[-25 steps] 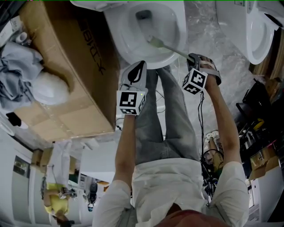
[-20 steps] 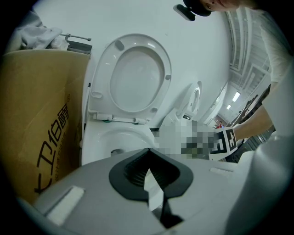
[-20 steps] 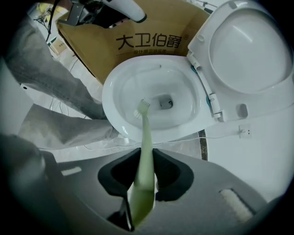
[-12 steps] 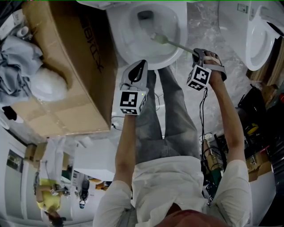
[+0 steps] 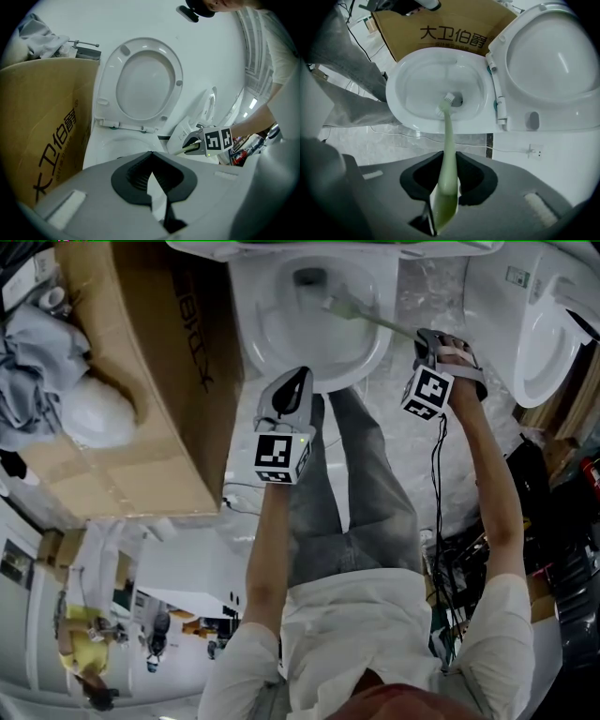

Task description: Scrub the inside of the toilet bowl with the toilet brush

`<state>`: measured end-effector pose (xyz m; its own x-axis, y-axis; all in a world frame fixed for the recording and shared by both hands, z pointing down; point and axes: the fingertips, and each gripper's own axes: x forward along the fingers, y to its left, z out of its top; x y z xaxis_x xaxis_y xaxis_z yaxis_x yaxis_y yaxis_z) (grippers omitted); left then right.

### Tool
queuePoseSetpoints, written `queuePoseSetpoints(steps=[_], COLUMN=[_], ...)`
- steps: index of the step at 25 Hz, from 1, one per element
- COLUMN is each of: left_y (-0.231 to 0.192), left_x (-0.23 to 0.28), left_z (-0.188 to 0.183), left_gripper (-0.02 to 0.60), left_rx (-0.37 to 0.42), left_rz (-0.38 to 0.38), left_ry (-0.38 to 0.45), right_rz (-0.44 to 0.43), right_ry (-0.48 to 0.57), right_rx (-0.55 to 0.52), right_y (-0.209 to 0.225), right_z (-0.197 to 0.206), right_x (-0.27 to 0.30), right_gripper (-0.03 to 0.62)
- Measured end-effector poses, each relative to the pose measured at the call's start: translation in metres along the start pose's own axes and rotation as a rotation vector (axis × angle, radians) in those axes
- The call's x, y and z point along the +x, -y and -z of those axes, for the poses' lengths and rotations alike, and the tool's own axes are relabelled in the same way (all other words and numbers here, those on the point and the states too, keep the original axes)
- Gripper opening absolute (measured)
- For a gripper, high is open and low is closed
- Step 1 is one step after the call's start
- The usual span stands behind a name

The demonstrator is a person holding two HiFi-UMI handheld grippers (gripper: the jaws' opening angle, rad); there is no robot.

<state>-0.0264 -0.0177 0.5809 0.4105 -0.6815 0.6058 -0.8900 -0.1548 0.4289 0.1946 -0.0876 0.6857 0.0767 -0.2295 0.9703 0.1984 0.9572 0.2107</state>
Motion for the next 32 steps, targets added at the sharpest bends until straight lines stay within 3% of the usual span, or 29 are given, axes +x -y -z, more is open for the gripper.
queuePoseSetpoints(steps=[5,10,21,27,32], left_y=[0.005,0.006,0.000,-0.007,-0.012], left_x=[0.007,0.010,0.010,0.006,0.002], left_z=[-0.003,-0.004,-0.008,-0.008,-0.008], left_gripper=[0.018,0.018,0.018,0.018,0.018], left_rx=[-0.013,-0.021,-0.034,-0.042,-0.047], left_rz=[-0.012,-0.022,-0.028,-0.028,-0.028], left_ry=[0.002,0.003,0.004,0.003,0.005], right_rz=[0.040,0.025,-0.092,-0.142,-0.165], right_ry=[-0.015,-0.042,-0.070,-0.006,0.059], right_rx=[0.010,0.096,0.431,0.656,0.777], right_y=[0.026,0.038,0.061,0.079,0.089], right_z=[0.008,0.014,-0.004,-0.031,-0.057], right_x=[0.008,0.014,0.019,0.012,0.005], right_gripper=[0.084,0.084,0.086,0.087,0.091])
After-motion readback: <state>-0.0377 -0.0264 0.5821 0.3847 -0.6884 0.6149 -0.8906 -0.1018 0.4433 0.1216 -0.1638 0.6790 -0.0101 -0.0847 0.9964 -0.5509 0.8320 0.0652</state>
